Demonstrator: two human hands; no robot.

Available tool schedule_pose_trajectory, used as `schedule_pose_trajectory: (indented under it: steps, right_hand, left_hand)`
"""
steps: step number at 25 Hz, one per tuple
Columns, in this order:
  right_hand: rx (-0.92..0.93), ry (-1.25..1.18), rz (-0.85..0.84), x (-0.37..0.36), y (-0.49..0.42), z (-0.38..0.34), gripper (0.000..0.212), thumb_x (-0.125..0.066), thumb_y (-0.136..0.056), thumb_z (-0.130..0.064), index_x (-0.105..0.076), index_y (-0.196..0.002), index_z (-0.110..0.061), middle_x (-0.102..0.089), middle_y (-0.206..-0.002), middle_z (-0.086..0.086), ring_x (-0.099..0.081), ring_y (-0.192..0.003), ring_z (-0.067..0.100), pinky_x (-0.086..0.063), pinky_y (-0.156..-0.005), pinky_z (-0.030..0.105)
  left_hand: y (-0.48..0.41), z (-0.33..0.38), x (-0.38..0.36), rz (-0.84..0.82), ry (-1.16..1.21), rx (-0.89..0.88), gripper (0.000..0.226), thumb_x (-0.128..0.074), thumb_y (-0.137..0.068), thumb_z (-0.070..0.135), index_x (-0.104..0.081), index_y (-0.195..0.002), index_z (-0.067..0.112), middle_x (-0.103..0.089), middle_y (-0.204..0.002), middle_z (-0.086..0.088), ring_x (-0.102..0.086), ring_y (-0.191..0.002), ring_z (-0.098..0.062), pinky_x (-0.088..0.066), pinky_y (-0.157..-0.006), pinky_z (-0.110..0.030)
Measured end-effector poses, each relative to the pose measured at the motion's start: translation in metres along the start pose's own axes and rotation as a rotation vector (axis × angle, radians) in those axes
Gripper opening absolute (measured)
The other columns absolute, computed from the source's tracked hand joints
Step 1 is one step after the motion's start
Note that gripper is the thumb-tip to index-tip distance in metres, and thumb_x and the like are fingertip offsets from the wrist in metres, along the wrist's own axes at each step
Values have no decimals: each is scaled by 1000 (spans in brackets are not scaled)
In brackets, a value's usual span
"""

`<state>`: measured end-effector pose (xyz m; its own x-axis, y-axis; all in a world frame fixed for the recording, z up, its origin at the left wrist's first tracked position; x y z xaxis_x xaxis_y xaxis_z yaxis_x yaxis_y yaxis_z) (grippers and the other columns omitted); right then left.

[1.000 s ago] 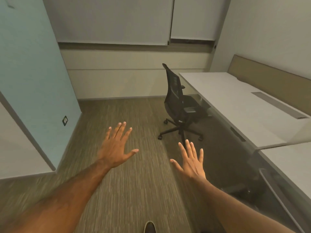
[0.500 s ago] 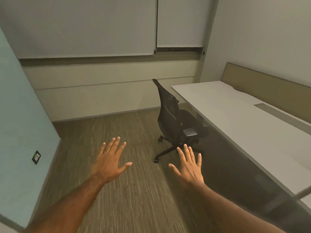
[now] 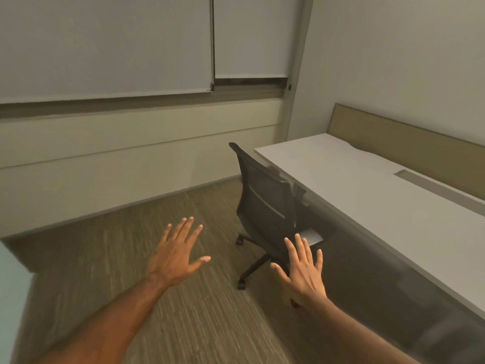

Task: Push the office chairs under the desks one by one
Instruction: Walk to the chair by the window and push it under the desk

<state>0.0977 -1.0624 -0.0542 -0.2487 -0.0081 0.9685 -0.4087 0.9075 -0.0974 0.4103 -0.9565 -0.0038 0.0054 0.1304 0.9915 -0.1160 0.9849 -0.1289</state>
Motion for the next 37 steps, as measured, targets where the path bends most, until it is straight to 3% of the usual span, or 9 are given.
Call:
schedule_pose_trajectory:
  steps: [5,10,15,18,23,26,29,33,37]
  right_hand:
    - [-33,-7,59,-7,-81,-32,88,-20,-92,-82,-5,-162,-31,13,-169,0,23,-152,16,32,-113,44]
    - [-60,10,141,-2,-194,-28,95,-3,-85,-87,-4,-162,-31,13,-169,0,22,-153,17,37,-109,41]
    - [-58,38,168,-3,-303,-27,93,-2,-87,-86,-6,-162,-31,13,-170,1,26,-152,18,33,-113,45]
    - [-112,48,119,-4,-358,-22,95,-4,-86,-87,-17,-160,-29,3,-171,5,13,-155,25,21,-118,49]
    - [-311,65,-36,-9,-405,-12,118,-9,-68,-97,-28,-156,-20,-17,-166,10,-22,-149,36,-27,-116,58]
    - [-406,119,-36,-5,-418,-8,117,-5,-65,-102,-52,-132,-20,-58,-128,6,-59,-105,28,-45,-78,44]
    - [-481,151,15,-2,-420,-10,97,-4,-65,-103,-53,-90,-23,-59,-80,-5,-52,-66,16,-38,-64,39]
    - [-591,178,96,-2,-420,-13,88,-4,-63,-105,-41,-70,-25,-53,-64,-7,-49,-56,12,-41,-61,37]
    - [-661,182,135,-6,-418,-18,93,-10,-59,-109,-43,-65,-23,-52,-59,-6,-48,-52,11,-33,-51,30]
  left_hand:
    - [-105,-49,1,48,16,-44,107,-4,-76,86,-12,-163,23,-3,-171,-8,-1,-158,-24,0,-127,-49]
    - [-220,-66,-10,62,21,-94,93,-32,-93,78,-6,-163,24,3,-172,-8,5,-158,-24,1,-128,-49]
    - [-321,-76,-19,31,-10,-130,93,-31,-93,79,-2,-163,25,6,-171,-8,6,-158,-23,0,-128,-49]
    - [-379,-80,-26,18,11,-172,93,-31,-92,79,-4,-163,25,4,-172,-7,4,-158,-22,-2,-128,-49]
    - [-468,-75,-52,-71,45,-359,92,-34,-92,79,-12,-163,25,-5,-172,-4,-4,-158,-20,-3,-127,-46]
    - [-528,-68,-64,-82,58,-464,93,-35,-91,80,-15,-163,24,-8,-171,-4,-7,-158,-20,-7,-127,-46]
    - [-584,-67,-78,-182,10,-555,101,-33,-85,87,-18,-162,24,-13,-171,-5,-9,-157,-20,-6,-128,-49]
    - [-645,-70,-90,-311,-48,-701,107,-37,-73,97,-38,-154,26,-43,-157,-2,-34,-148,-22,-19,-124,-52]
    - [-680,-69,-94,-405,26,-885,110,-31,-48,110,-63,-120,33,-64,-103,16,-62,-93,-9,-50,-85,-34]
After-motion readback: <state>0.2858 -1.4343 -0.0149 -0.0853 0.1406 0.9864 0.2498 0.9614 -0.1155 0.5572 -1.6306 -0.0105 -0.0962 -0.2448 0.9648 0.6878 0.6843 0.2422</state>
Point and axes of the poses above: each hand's wrist, its own y-axis away from the middle knuckle, its own x-axis out of the back of the hand, z = x × y, the point moved 5 cm from there along -y, towards the middle knuckle
